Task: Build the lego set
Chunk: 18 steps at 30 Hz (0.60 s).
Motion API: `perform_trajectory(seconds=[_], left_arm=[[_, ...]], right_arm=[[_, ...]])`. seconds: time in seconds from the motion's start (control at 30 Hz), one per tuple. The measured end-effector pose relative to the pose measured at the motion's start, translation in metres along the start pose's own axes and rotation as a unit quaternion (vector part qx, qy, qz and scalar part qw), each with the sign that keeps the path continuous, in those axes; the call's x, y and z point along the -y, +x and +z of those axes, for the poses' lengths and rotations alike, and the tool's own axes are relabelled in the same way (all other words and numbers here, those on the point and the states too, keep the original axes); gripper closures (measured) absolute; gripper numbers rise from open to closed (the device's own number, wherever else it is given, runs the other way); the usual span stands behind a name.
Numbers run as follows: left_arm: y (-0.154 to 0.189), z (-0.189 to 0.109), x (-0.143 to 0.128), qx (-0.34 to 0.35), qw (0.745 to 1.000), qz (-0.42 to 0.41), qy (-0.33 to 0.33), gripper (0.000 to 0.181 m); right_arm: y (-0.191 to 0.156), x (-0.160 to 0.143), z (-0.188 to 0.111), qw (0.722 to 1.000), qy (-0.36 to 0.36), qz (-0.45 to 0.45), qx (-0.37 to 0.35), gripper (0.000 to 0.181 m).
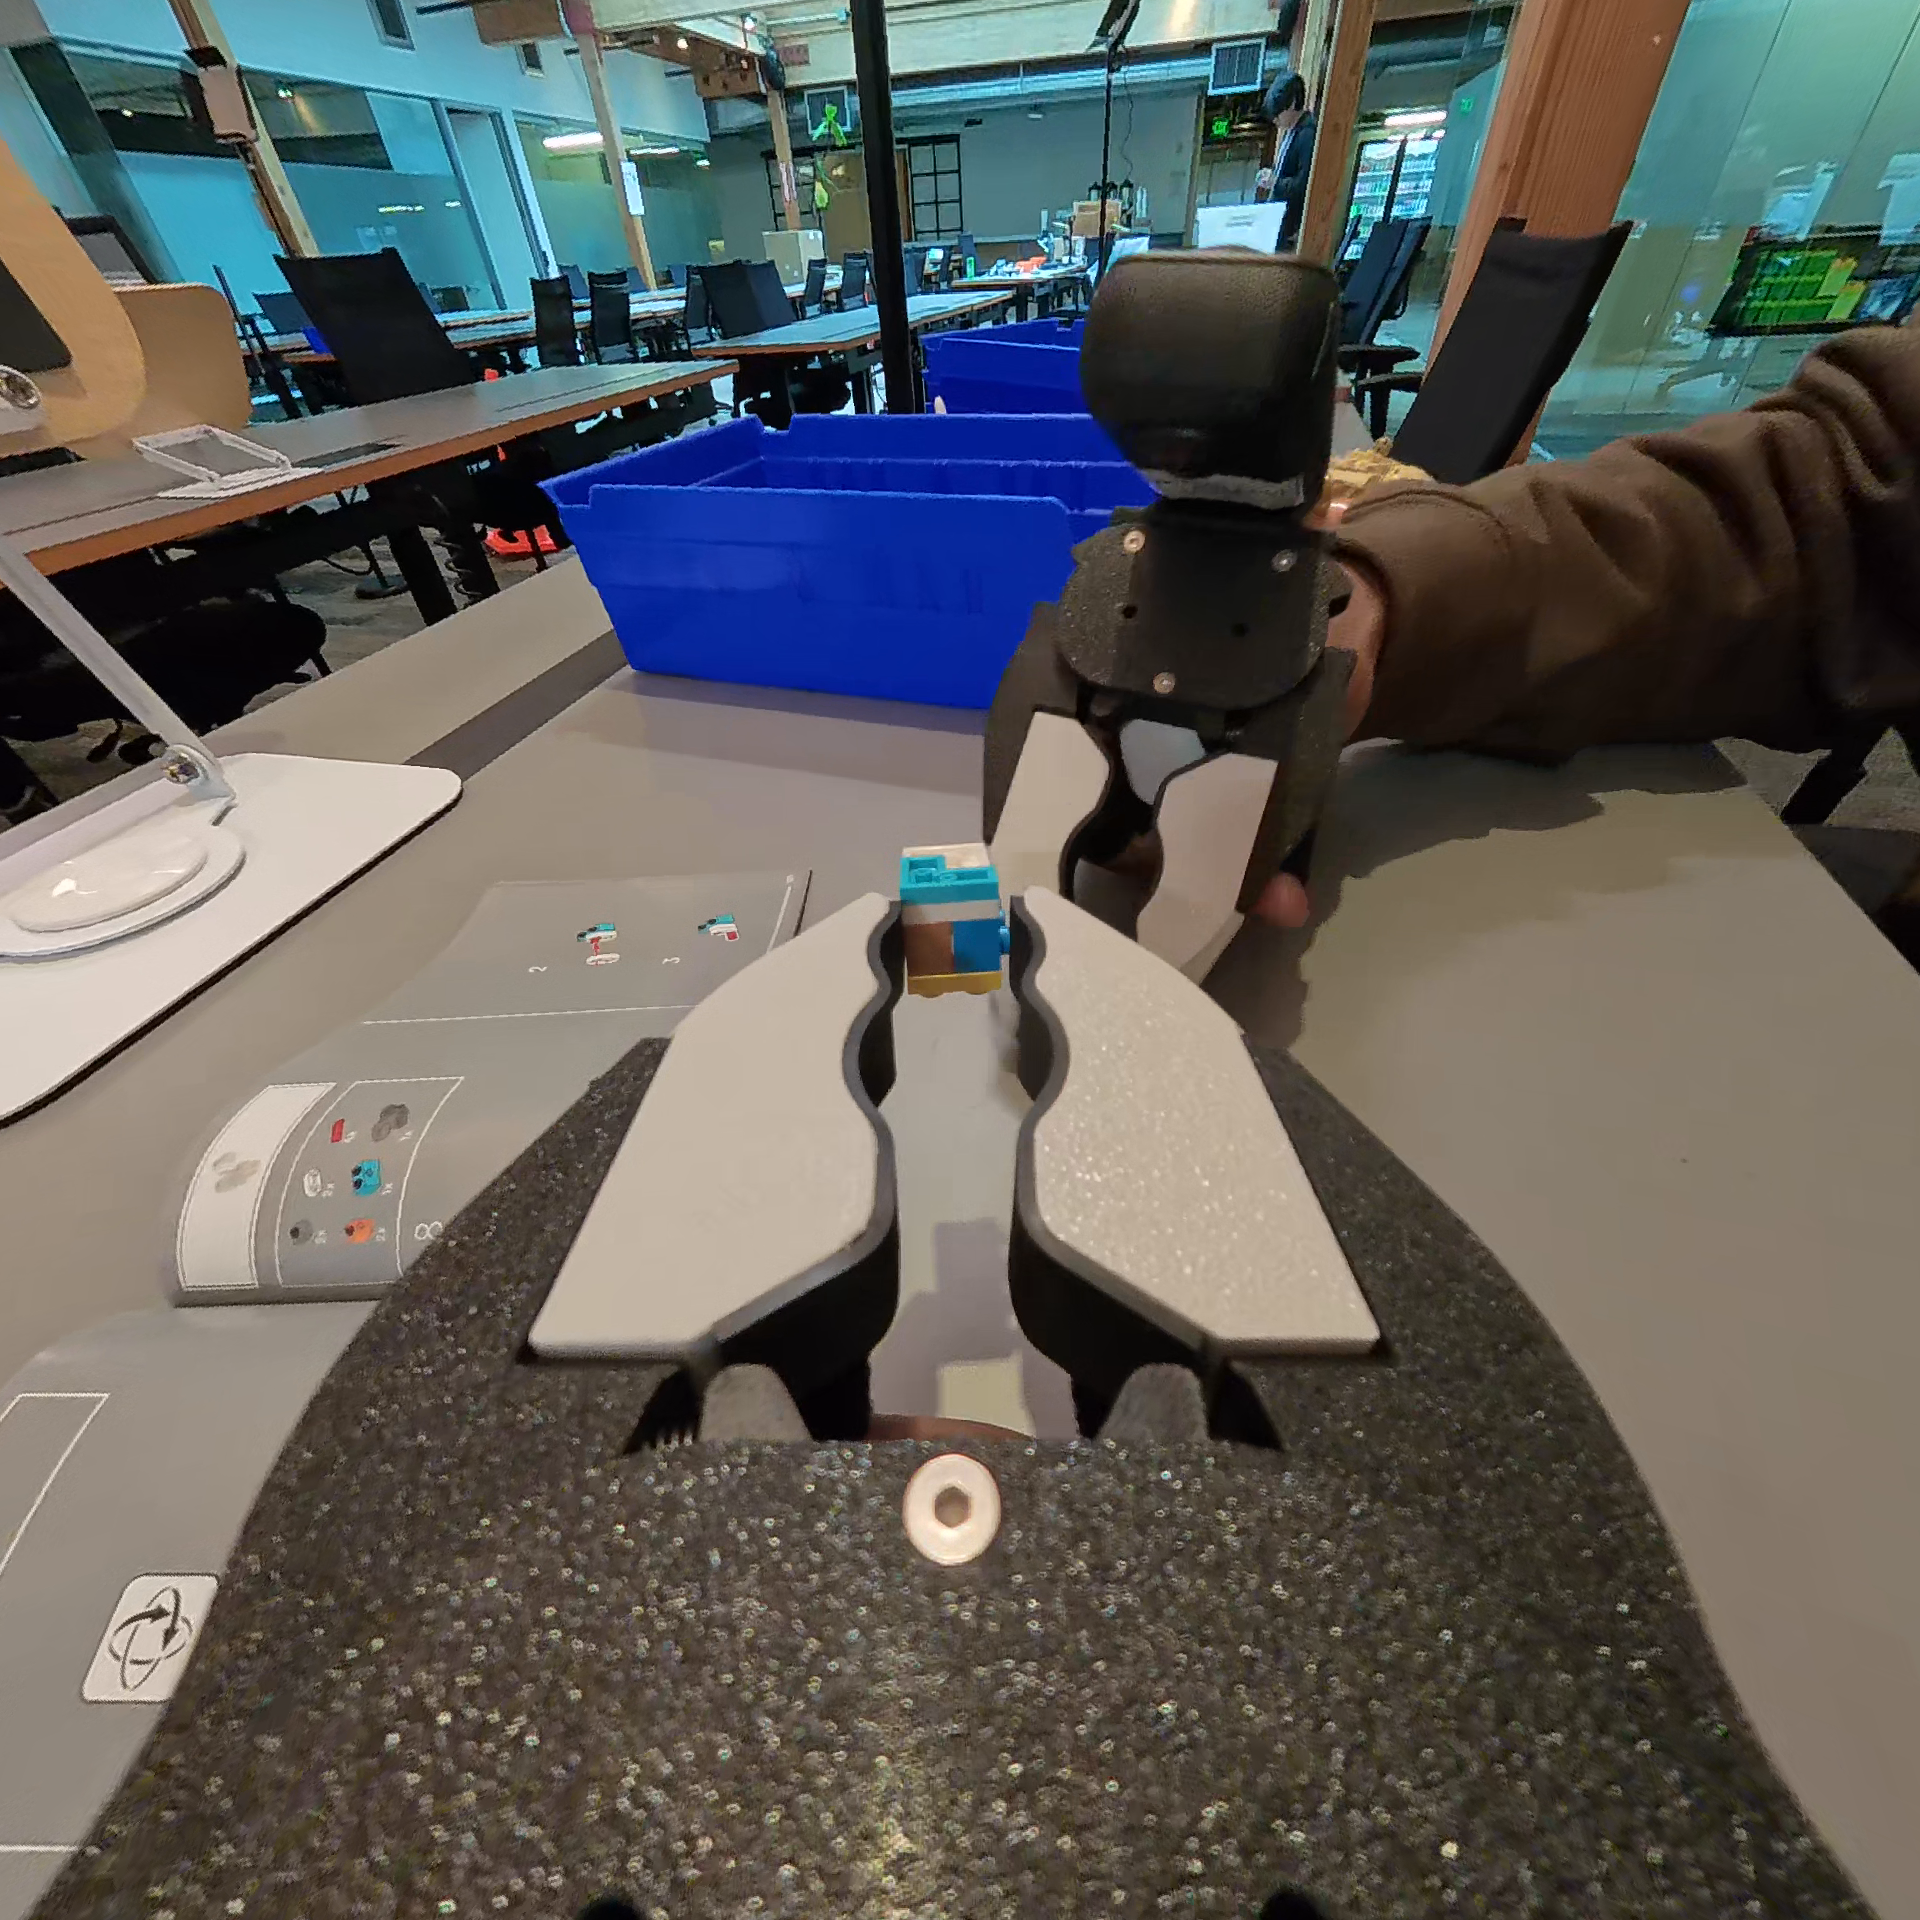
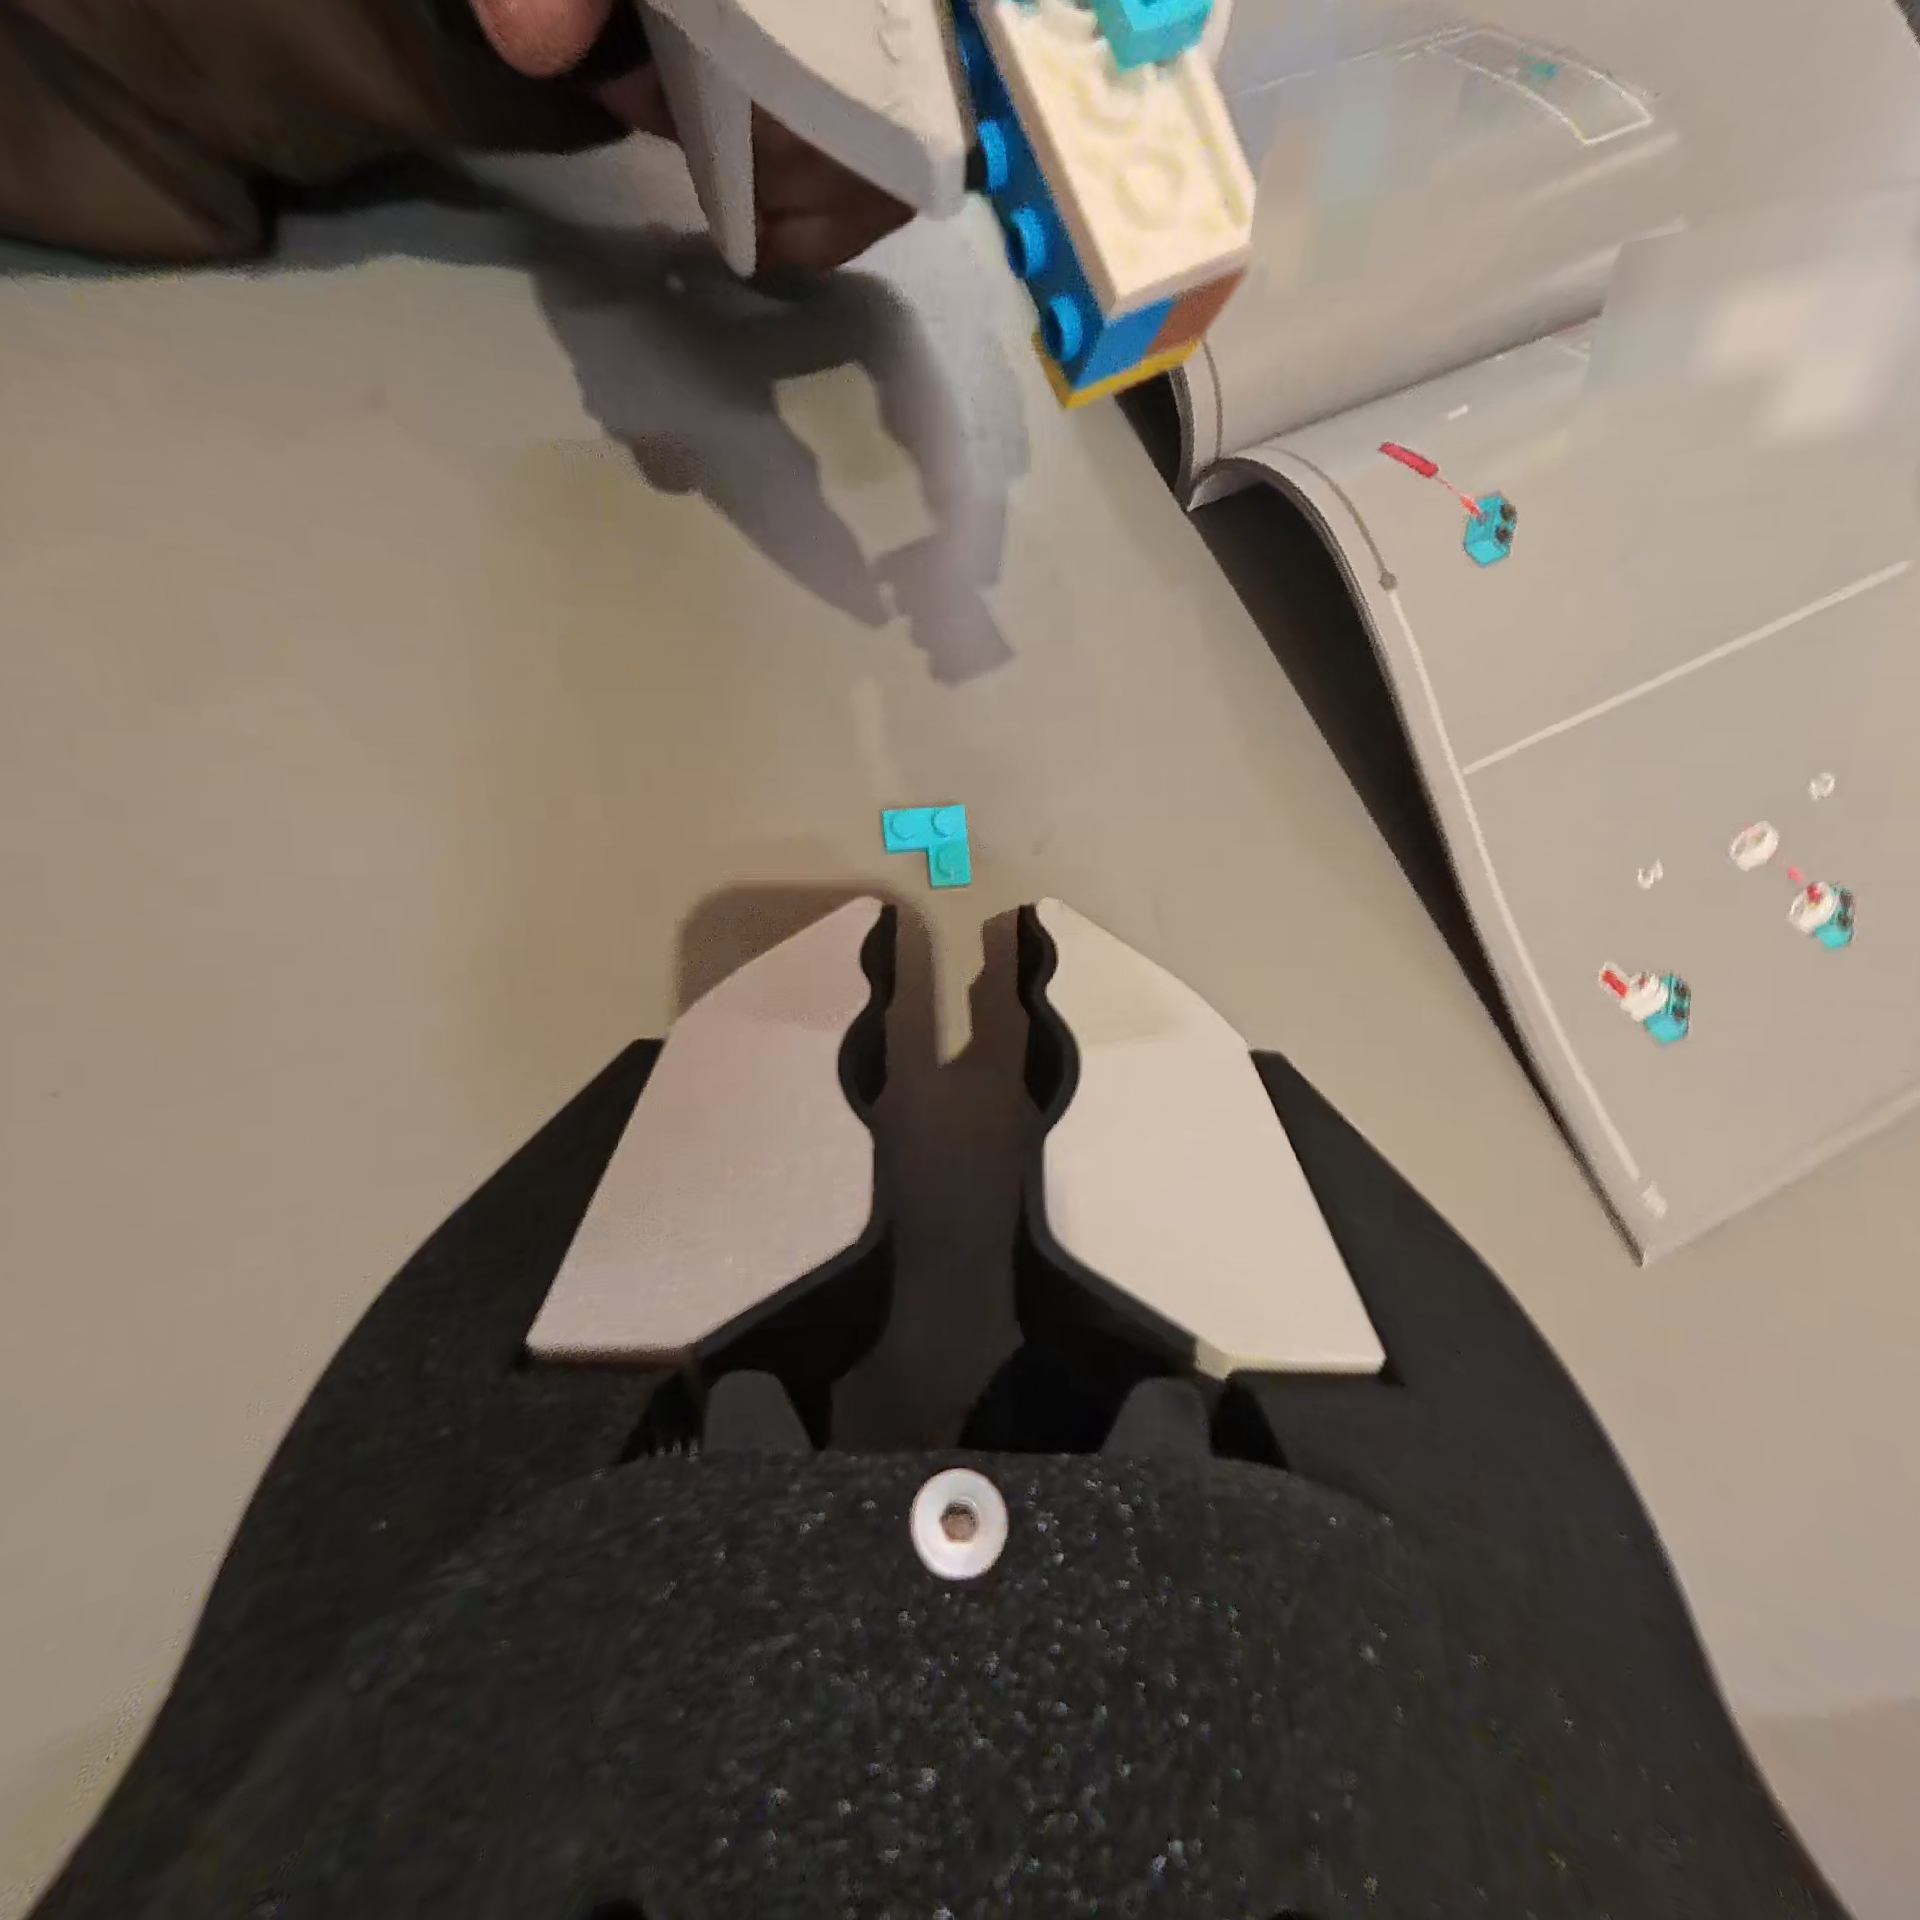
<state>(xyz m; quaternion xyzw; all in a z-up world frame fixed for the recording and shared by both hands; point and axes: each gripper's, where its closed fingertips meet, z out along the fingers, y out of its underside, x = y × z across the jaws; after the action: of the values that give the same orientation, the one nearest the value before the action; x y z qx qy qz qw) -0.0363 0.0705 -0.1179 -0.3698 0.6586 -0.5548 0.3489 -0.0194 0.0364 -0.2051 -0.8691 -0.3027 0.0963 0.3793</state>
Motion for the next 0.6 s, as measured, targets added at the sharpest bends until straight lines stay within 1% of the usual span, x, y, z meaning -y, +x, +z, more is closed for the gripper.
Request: perform_trajectory(seconds=[0.13, 0.3, 0.47, 0.6], left_arm=[[0.002, 0.002, -0.005, -0.007, 1.000, -0.003, -0.012, 0.162], [0.002, 0.002, -0.013, -0.014, 0.999, -0.009, -0.036, 0.162], [0.003, 0.001, -0.034, -0.016, 0.994, 0.001, -0.104, 0.162], [0.012, 0.005, -0.052, -0.028, 0.986, 0.003, -0.165, 0.162]], right_arm=[[0.004, 0.002, 0.011, 0.999, -0.022, -0.038, 0.008, 0.161], [-0.001, 0.005, 0.016, 0.999, -0.021, -0.040, 0.027, 0.173], [-0.002, -0.001, 0.009, 0.999, -0.020, -0.037, 0.023, 0.174], [-0.005, -0.006, -0.002, 1.000, 0.002, -0.017, 0.024, 0.174]])
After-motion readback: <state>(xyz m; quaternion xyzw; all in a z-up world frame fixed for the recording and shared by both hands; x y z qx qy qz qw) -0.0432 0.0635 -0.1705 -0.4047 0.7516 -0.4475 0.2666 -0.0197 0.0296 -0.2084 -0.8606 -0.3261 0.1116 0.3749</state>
